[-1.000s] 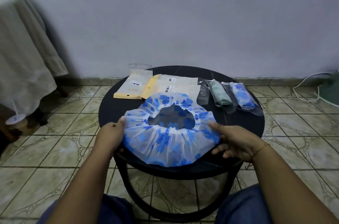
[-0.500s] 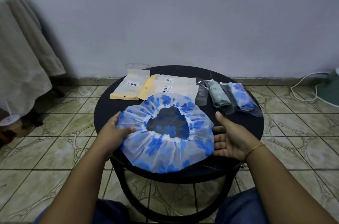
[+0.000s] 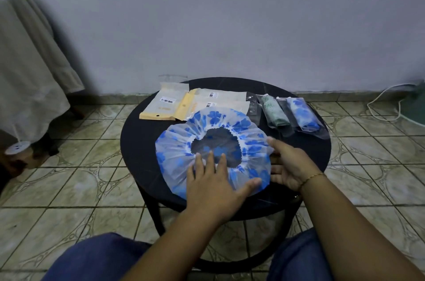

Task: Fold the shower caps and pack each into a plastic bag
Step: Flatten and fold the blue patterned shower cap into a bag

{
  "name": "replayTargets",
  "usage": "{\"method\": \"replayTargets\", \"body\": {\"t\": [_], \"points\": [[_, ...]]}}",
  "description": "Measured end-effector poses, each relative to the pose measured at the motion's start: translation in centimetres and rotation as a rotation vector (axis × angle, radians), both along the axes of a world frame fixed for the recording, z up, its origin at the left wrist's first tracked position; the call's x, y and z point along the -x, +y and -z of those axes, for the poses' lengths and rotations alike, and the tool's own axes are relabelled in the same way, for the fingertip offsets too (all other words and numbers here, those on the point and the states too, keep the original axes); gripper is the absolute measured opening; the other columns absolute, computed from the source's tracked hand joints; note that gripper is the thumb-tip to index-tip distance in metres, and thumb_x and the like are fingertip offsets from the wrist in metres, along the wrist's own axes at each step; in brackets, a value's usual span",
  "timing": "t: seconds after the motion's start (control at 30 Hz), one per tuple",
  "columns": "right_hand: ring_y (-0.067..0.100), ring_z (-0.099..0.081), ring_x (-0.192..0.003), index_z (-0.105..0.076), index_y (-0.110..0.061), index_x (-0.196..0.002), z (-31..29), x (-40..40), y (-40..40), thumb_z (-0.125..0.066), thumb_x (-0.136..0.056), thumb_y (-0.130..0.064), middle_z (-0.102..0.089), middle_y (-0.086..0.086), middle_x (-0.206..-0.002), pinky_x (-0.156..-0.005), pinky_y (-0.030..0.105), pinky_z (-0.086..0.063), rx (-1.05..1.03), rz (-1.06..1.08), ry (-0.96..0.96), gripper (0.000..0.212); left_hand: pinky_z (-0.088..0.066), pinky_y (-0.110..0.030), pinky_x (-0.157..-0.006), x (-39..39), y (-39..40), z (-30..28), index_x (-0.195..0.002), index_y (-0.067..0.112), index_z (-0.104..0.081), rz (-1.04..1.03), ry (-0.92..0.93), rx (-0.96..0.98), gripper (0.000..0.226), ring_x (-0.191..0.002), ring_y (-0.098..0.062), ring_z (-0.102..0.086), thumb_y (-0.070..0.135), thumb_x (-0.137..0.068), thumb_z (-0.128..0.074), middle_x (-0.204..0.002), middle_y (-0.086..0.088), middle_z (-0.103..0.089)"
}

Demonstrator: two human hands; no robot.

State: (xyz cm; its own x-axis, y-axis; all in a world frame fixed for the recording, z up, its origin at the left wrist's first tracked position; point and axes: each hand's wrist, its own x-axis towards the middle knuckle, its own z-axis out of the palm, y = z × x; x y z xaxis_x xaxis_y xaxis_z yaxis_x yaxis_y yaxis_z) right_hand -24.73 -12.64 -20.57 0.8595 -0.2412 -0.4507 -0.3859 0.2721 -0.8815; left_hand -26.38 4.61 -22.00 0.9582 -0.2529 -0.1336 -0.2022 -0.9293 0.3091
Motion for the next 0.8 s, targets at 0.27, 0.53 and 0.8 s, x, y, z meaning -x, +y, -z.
{"method": "replayTargets", "body": {"t": [0.27,0.53,0.8], "points": [[0.029,-0.064,-0.069,-0.055,-0.001,-0.102,-0.5,-0.6,-0.5,-0.047,-0.099,-0.022,-0.064,0.02,-0.095,-0.046,0.033,-0.055,0.084,0.022,0.085,0.023,0.014,-0.047,-0.115,-2.9,3.1,1.2,-0.149,0.034,0.014,0.124,0.113,-0.19,0.114,-0.14,-0.025,0.032,0.094,-0.06,-0.025,-0.156,0.0,0.026],[0.023,-0.067,-0.051,-0.06,0.0,-0.095,-0.5,-0.7,-0.4,-0.06,-0.091,-0.03,-0.067,0.018,-0.081,-0.043,0.028,-0.054,0.205,-0.137,0.086,0.03,0.014,-0.044,-0.116,-3.8,4.6,1.2,-0.15,0.035,0.012,0.172,0.113,-0.12,0.105,-0.141,-0.02,0.029,0.087,-0.06,-0.008,-0.156,0.003,0.024],[0.021,-0.061,-0.051,-0.053,-0.002,-0.103,-0.3,-1.3,-0.5,-0.045,-0.099,-0.016,-0.062,0.013,-0.074,-0.038,0.025,-0.049,0.265,-0.073,0.127,0.017,0.012,-0.043,-0.117,-4.1,6.1,0.8,-0.147,0.033,0.022,0.238,0.19,-0.266,0.121,-0.14,-0.02,0.03,0.094,-0.051,-0.019,-0.152,0.004,0.034]]}}
